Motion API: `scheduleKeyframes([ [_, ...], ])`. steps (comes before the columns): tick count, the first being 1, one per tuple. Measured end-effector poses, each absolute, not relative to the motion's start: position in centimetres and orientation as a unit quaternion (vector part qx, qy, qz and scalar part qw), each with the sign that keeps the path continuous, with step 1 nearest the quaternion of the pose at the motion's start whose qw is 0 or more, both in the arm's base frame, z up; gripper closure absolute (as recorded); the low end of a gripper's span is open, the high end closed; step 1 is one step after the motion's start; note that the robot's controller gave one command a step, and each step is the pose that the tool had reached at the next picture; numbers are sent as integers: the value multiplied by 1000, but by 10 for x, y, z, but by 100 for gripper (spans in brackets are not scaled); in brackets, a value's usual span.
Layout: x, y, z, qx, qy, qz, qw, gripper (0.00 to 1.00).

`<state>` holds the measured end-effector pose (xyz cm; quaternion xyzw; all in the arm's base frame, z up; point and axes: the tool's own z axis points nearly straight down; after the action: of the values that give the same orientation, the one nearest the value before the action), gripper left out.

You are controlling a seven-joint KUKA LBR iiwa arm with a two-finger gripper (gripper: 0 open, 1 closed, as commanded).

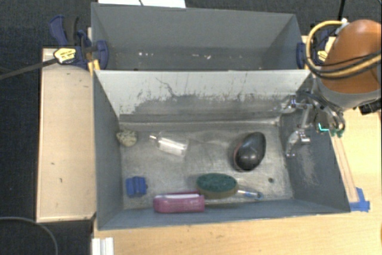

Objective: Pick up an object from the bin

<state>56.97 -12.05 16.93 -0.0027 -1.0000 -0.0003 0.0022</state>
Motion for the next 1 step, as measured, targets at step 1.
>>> scheduleKeyframes([
  [1,539,-55,71,60,-998,0,-4,0],
])
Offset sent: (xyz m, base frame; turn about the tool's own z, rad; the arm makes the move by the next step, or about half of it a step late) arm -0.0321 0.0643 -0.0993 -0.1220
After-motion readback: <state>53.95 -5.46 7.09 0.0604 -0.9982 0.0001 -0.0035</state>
